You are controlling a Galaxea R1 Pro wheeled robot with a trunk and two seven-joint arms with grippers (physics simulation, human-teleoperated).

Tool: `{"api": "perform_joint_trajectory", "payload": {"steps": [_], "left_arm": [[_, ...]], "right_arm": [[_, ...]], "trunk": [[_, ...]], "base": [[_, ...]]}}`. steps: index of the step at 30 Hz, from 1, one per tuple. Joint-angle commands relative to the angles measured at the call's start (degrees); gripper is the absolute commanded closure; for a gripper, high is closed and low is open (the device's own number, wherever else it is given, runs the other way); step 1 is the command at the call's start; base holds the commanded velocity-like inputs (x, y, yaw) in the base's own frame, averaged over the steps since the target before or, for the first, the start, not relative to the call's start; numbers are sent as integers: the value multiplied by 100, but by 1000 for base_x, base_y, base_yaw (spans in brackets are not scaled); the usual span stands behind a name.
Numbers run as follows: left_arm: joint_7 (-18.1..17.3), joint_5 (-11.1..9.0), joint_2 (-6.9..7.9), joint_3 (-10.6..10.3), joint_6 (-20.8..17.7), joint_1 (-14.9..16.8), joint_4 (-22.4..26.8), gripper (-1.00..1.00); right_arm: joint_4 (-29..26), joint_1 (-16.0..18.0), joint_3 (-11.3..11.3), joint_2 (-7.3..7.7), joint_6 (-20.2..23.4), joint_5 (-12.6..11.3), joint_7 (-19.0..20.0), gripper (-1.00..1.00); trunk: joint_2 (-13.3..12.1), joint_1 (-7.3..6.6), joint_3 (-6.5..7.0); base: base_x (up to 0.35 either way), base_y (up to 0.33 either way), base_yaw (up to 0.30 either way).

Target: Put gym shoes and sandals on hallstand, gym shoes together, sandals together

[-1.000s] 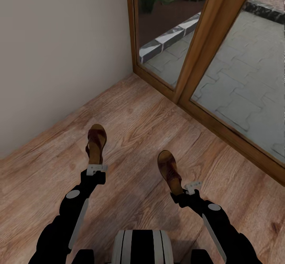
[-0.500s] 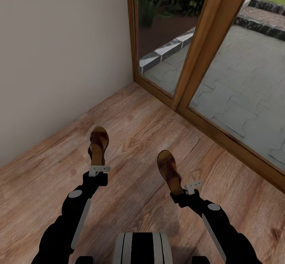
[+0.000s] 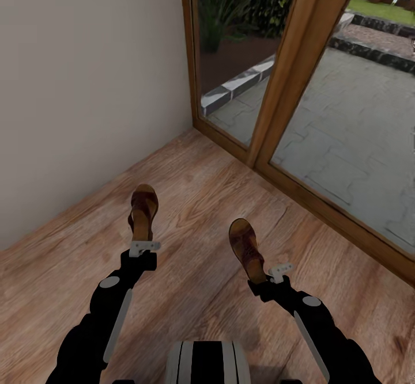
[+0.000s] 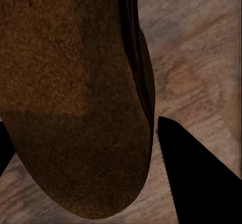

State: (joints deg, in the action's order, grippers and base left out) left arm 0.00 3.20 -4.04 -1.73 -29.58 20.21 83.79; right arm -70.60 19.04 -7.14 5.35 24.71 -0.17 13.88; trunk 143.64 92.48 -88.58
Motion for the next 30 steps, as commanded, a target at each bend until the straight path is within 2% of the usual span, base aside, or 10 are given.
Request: {"api": "perform_joint_trajectory", "payload": {"steps": [1, 9, 16, 24, 30], "left_arm": [[0, 32, 0, -3, -30, 1, 10, 100], [0, 32, -1, -3, -30, 1, 13, 100], [0, 29, -2, -5, -30, 1, 7, 100], [0, 32, -3, -5, -30, 1, 5, 100], [0, 38, 0, -3, -30, 1, 12, 100]], "right_arm": [[-7, 3, -6, 3, 34, -10, 1, 100], [-6, 1, 0, 2, 34, -10, 2, 100], [-6, -5, -2, 3, 34, -10, 1, 100], [-6, -4, 2, 7, 32, -10, 7, 100], [-6, -1, 3, 10, 32, -10, 8, 100]], "trunk": [[1, -1, 2], [1, -1, 48], [1, -1, 55], [1, -1, 56], [1, -1, 56]], "base": [[0, 0, -153], [-56, 49, -167], [-186, 227, -29], [-22, 301, -12], [-1, 125, -240]]}}
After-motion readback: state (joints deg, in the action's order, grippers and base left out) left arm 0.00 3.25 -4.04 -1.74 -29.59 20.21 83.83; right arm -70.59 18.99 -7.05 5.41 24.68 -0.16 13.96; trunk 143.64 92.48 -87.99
